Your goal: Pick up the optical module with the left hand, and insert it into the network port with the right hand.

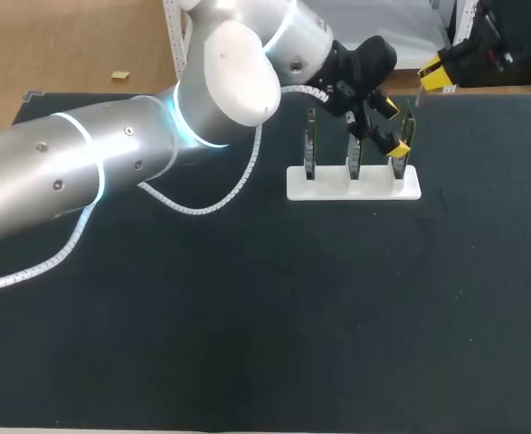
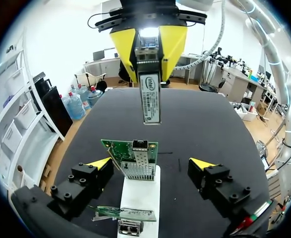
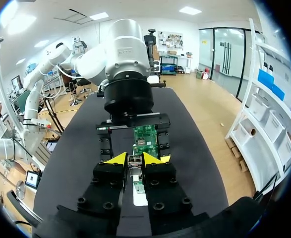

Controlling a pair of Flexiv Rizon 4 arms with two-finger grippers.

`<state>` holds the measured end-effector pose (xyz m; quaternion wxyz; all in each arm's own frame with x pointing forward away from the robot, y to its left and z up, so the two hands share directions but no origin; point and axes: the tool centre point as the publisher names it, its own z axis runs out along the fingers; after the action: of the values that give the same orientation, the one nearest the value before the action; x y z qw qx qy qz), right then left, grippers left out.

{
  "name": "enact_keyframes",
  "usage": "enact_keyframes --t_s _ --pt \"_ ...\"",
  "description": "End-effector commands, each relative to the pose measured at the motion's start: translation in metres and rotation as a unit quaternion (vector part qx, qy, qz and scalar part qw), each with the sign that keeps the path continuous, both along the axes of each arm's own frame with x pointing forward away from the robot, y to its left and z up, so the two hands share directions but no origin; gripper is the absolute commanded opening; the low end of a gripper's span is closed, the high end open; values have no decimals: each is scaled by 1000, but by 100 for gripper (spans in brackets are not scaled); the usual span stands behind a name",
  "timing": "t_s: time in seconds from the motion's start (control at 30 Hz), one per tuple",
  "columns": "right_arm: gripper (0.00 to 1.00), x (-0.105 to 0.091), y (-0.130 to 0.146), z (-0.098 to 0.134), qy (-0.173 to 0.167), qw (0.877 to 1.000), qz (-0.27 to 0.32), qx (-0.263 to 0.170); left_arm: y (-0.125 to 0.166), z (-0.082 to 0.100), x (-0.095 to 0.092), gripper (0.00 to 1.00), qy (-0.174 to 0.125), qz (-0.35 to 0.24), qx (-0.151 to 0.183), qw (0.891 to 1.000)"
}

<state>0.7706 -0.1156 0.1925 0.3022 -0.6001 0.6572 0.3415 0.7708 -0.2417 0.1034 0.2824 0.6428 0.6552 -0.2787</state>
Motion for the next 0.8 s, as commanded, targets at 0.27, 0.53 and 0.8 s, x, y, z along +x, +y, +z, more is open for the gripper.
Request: enact_keyframes --t_s 0.27,0.53,0.8 --pt "0 2 2 -5 1 1000 3 0 -2 0 3 100 2 -1 3 1000" --pt "0 3 2 -10 2 1000 6 -8 -2 0 3 100 2 -1 3 1000" --pt "0 4 4 -14 1 1000 11 -16 -2 0 3 100 2 -1 3 1000"
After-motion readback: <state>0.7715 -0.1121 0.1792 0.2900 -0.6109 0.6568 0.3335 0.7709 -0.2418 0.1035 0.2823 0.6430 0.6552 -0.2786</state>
